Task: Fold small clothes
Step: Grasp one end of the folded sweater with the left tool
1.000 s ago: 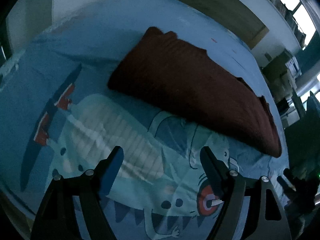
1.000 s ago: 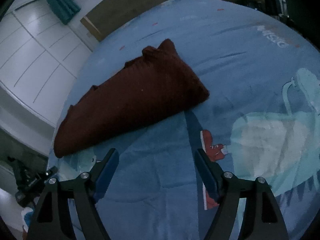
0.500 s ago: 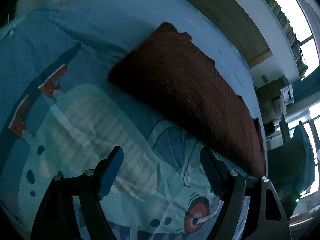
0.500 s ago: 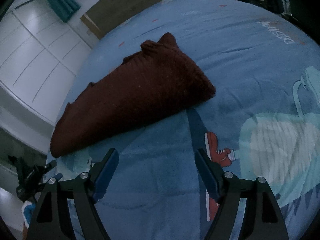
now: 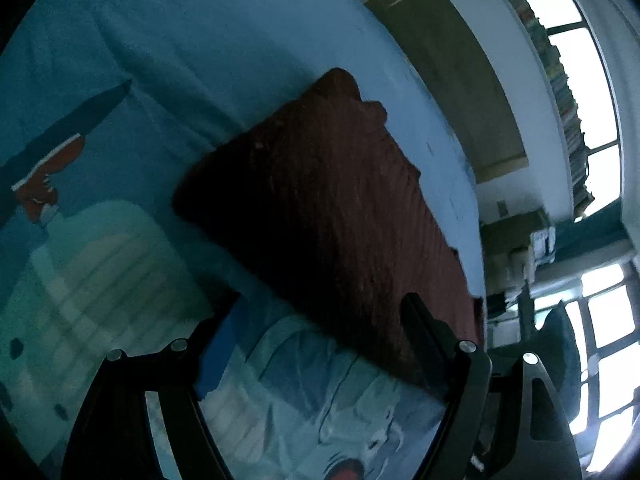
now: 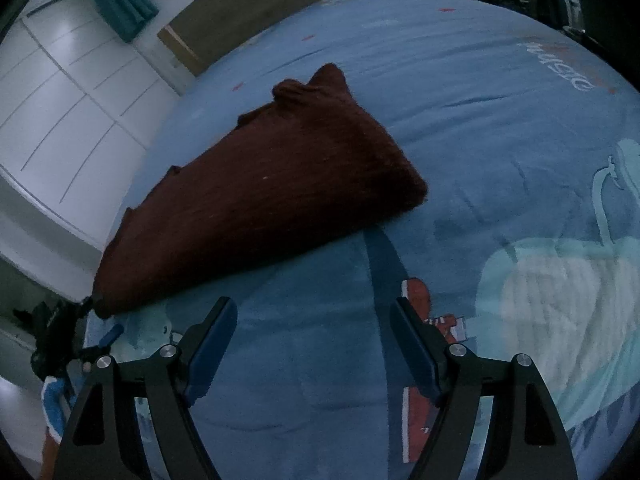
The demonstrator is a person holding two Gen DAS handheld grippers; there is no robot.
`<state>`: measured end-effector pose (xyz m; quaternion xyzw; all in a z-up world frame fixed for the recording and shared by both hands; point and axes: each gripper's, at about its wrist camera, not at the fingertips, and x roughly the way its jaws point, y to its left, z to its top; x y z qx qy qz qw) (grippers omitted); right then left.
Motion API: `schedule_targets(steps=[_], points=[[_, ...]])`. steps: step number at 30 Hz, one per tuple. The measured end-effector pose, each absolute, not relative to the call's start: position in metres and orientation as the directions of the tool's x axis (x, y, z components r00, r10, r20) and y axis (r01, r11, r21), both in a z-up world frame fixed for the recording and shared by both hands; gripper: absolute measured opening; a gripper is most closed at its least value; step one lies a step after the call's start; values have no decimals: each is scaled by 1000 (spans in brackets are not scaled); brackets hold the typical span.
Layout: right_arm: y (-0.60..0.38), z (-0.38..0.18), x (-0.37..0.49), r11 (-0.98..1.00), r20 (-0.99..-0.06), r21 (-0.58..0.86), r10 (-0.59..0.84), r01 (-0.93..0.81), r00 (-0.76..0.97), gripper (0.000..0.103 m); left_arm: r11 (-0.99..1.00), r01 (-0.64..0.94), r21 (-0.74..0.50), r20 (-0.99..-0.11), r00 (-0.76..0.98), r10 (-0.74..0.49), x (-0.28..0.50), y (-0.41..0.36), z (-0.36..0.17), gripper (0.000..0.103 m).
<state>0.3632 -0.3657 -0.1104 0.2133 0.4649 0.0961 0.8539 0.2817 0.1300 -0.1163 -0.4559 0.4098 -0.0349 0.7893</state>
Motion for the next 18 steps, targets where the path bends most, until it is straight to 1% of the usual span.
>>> schedule_targets(steps=[9,13,15,18], points=[[-374,-114,367,891,-757,452,356,45,548,80,492,-316,-811,-543,720,-432,314,149,-126,72],[-376,-114,368,890,-755,453,356,46,551,80,422,-318,-849,-498,750,-437,328,156,-132,70],[-377,-115,369,891,-756,451,354,46,550,80,399,-319,-860,-485,755,-442,335,159,-135,67],[-380,-116,369,891,-757,452,354,48,548,80,368,-327,-871,-473,762,-442,339,166,-139,57]])
